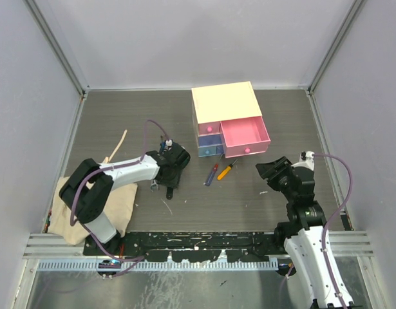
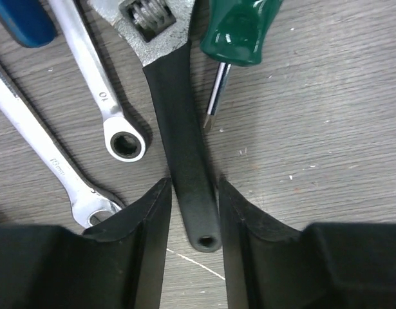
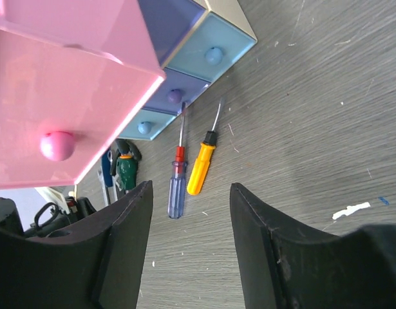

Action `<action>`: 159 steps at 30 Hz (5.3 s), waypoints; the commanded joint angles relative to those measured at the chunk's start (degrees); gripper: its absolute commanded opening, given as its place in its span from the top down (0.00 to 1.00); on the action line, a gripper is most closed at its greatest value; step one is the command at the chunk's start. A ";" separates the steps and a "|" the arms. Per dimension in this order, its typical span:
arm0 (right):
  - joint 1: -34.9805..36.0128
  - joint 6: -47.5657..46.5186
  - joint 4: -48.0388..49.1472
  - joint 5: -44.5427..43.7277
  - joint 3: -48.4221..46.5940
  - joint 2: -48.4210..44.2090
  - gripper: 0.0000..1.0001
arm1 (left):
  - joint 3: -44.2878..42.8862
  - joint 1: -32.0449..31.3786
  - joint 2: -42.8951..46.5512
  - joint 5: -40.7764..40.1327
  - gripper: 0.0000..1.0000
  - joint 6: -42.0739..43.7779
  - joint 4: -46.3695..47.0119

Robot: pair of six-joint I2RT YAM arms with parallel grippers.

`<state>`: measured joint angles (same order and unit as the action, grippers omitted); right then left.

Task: Sort the tools into containers
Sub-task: Pick up the wrench from the center of the board.

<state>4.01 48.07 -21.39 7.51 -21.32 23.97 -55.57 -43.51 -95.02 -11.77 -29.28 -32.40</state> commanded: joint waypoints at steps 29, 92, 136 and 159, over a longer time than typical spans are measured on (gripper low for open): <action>41.37 -8.01 0.57 -29.59 -30.21 24.08 0.53 | 13.57 -0.16 14.84 10.31 0.87 -8.09 13.58; 56.93 10.26 35.90 -14.35 -33.43 80.07 0.94 | 30.74 -0.17 38.45 15.39 0.79 -13.39 23.57; 43.27 -26.04 -6.51 -14.73 -48.69 36.80 1.00 | -13.85 9.22 31.67 -7.59 0.24 8.41 -1.27; 25.34 -28.60 -2.20 26.74 -54.20 37.15 1.00 | -9.91 9.58 37.48 27.16 0.13 -0.78 26.72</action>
<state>29.50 14.46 -38.26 21.08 -76.36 63.16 -66.59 -34.11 -60.47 4.82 -25.34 -19.84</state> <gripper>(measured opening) 0.154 0.864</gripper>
